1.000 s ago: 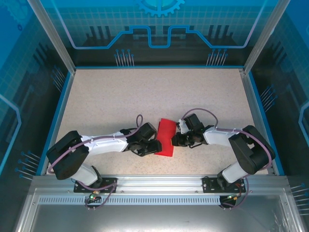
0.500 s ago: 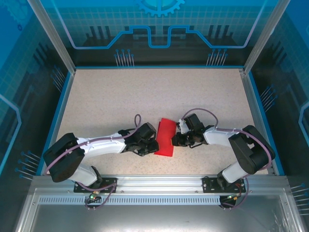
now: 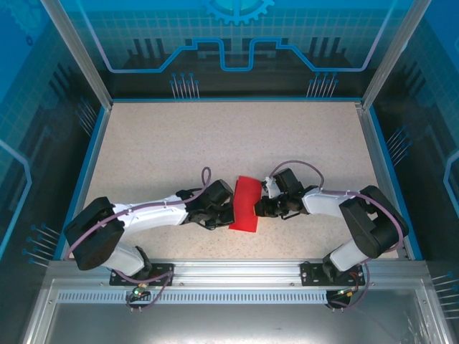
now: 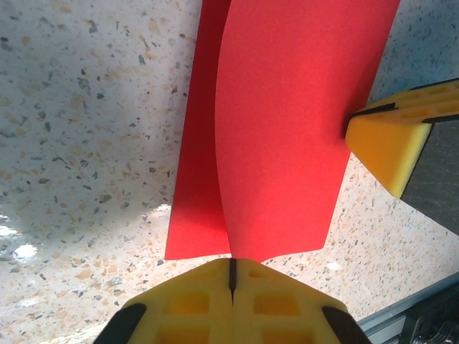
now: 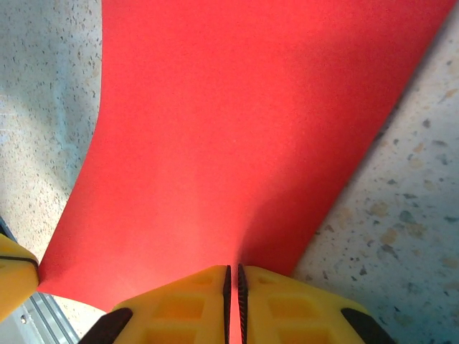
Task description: Fold a paper plane with a square sheet of paper (pick it up from the middle)
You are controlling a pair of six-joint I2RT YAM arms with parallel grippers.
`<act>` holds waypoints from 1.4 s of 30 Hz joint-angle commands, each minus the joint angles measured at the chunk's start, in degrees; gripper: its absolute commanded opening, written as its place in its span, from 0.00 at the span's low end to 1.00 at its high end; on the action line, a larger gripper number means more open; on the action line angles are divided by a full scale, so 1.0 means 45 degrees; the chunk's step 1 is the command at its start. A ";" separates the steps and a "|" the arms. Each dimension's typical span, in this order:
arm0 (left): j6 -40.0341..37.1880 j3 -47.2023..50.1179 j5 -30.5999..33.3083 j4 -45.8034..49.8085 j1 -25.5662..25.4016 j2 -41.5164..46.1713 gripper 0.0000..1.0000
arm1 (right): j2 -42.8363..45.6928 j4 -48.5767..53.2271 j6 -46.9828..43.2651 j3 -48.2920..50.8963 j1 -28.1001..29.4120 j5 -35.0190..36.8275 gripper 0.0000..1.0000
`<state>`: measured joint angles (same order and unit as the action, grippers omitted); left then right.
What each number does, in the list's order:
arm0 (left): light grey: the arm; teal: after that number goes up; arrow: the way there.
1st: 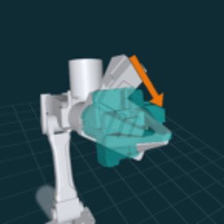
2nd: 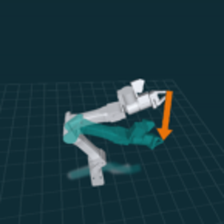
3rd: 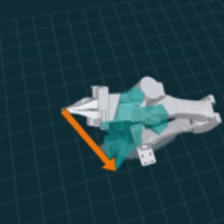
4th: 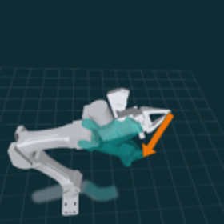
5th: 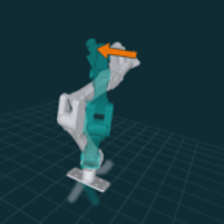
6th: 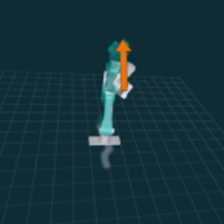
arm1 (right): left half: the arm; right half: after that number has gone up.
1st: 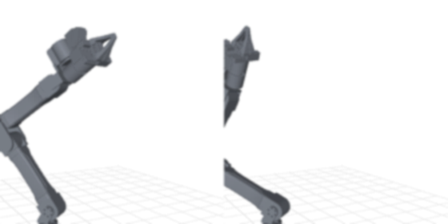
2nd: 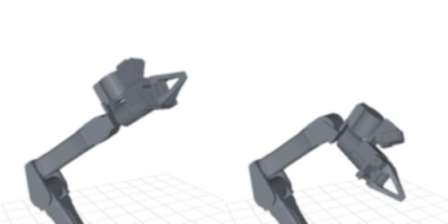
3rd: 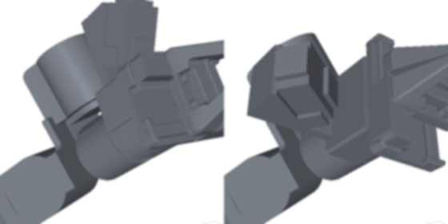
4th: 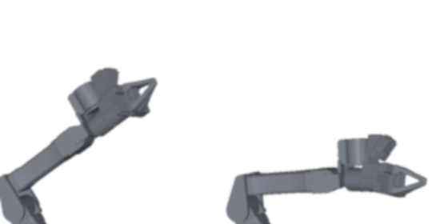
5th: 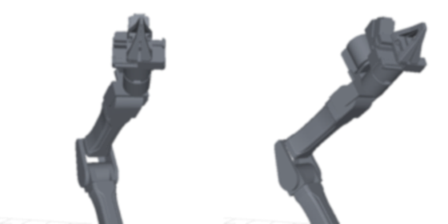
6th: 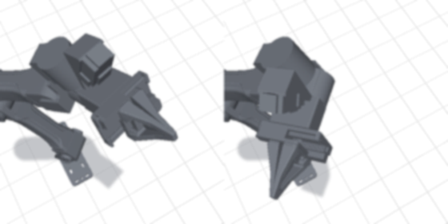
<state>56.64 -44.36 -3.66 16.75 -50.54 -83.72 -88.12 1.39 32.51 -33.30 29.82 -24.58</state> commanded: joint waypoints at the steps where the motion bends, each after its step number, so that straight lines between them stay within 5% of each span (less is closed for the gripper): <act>1: -0.0394 -0.0596 0.0018 0.0432 -0.0096 -0.0134 0.01 | 0.0018 -0.0264 -0.0015 0.0052 -0.0163 -0.0433 0.14; 42: -0.1101 -0.3580 -0.0671 -0.0536 0.0244 -0.4260 0.02 | -0.1241 0.0259 -0.1257 -0.1067 -0.0710 -0.0452 0.13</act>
<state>52.14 -58.87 -5.85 14.94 -49.98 -101.60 -92.64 2.70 27.35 -37.26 27.31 -25.41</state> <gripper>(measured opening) 0.041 0.129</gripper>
